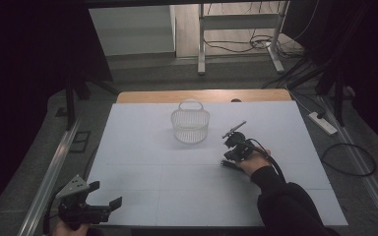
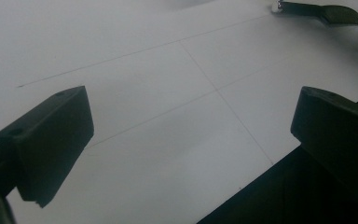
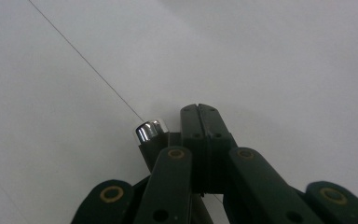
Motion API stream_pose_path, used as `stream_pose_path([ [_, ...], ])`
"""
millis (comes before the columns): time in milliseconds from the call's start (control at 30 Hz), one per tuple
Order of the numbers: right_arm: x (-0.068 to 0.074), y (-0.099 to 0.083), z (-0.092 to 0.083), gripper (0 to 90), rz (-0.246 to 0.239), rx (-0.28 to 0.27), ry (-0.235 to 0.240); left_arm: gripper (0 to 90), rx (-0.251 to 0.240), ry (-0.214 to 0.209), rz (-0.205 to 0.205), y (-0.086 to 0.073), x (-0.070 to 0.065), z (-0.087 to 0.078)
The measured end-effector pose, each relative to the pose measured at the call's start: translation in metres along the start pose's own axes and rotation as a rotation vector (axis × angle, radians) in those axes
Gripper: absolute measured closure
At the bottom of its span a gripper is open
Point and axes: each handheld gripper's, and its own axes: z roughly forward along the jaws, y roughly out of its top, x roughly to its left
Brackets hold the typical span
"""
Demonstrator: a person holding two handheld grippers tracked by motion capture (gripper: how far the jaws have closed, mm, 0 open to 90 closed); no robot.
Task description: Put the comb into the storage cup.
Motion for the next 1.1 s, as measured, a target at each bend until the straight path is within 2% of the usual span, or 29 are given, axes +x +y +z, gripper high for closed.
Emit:
stream_pose_path([
  [467, 0.010, 0.003, 0.013, 89.4, -0.010, 0.015, 0.017, 0.1, 0.004, -0.004, 0.000, 0.000, 0.000, 0.001],
  [567, 0.013, 0.002, 0.012, 89.4, -0.015, 0.016, 0.023, 0.1, 0.005, -0.004, -0.001, 0.000, 0.001, 0.001],
  [800, 0.025, -0.002, 0.011, 89.5, -0.064, 0.048, 0.032, 0.4, 0.007, -0.001, -0.001, 0.001, 0.000, 0.001],
  [1100, 0.038, -0.011, 0.007, 89.4, -0.078, 0.055, 0.062, 0.4, 0.006, -0.001, 0.000, 0.001, 0.000, 0.001],
])
